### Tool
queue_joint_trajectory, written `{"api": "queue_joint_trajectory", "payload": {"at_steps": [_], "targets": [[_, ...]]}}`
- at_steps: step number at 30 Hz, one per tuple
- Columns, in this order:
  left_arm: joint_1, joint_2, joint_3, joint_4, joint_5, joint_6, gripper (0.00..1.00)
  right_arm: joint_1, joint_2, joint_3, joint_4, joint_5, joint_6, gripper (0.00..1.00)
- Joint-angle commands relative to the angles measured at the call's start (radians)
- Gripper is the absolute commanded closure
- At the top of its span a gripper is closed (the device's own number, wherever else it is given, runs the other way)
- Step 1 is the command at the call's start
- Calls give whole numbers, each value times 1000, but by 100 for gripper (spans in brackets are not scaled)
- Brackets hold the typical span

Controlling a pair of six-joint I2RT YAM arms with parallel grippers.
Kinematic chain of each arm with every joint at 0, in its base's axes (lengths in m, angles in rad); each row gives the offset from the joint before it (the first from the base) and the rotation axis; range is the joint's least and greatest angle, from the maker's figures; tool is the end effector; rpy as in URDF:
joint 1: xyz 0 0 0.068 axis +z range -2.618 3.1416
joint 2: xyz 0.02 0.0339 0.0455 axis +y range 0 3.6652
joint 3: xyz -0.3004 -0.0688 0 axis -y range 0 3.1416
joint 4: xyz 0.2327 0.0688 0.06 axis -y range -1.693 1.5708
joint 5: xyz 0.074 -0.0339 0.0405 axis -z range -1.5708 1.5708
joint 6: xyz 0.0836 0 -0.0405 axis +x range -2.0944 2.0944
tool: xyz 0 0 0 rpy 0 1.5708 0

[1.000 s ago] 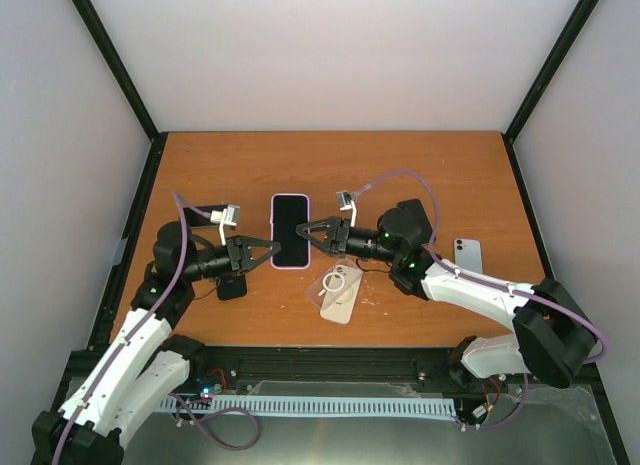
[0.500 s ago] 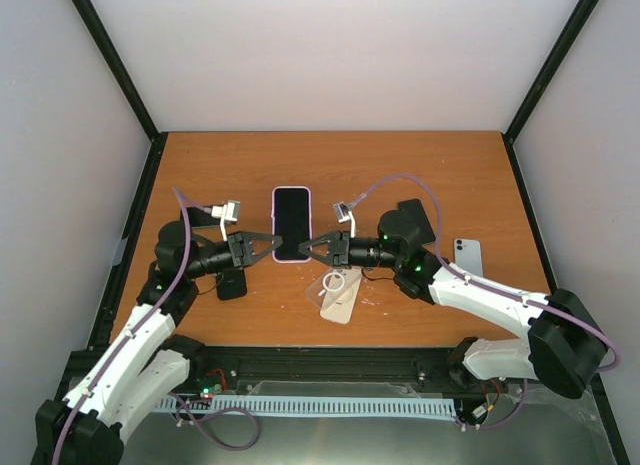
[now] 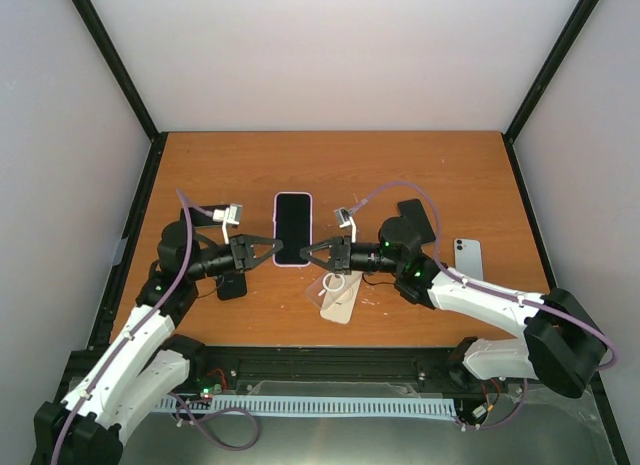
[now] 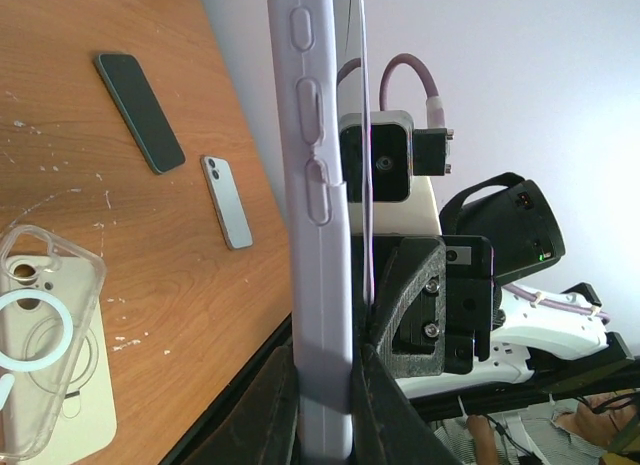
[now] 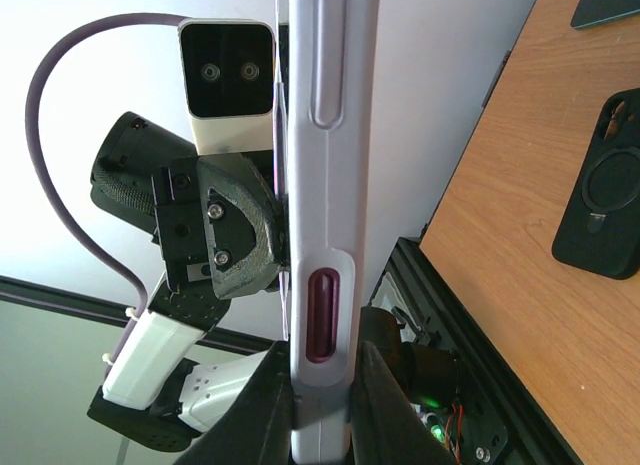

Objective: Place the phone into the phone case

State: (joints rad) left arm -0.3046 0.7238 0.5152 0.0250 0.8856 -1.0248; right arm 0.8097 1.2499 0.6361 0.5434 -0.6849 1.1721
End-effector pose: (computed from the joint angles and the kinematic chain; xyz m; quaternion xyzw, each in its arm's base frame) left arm 0.1330 -0.1097 0.2998 0.0115 0.7467 -0.6156 0.2514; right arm 0.1606 0.2453 0.3038 -0.1010 0.7191 0.6718 0.1464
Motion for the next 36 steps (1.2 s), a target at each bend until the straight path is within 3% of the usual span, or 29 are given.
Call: {"api": "queue_joint_trajectory", "payload": {"at_steps": [1,3,9,14,18,23,29,36], "targets": [[7,-32,18,25,-82,59,93,5,-31,12,-20,16,-36,97],[7,-36,8,18,-88,50,83,-3,-35,47,-118,7,-101,97],[7,-33,2,-48,-107,67,25,-84,-40,83,-255,-31,-217,97],[7,-33,17,-189,-210,100,3,-207,-9,147,-437,-38,-371,97],[7,-3,48,-336,-329,140,1,-280,88,227,-564,-20,-524,97],[7,50,67,-444,-460,121,0,-370,267,324,-602,-40,-571,97],[21,128,79,-599,-590,132,1,-431,479,524,-815,12,-694,95],[139,191,40,-663,-685,82,1,-467,643,624,-946,98,-811,92]]}}
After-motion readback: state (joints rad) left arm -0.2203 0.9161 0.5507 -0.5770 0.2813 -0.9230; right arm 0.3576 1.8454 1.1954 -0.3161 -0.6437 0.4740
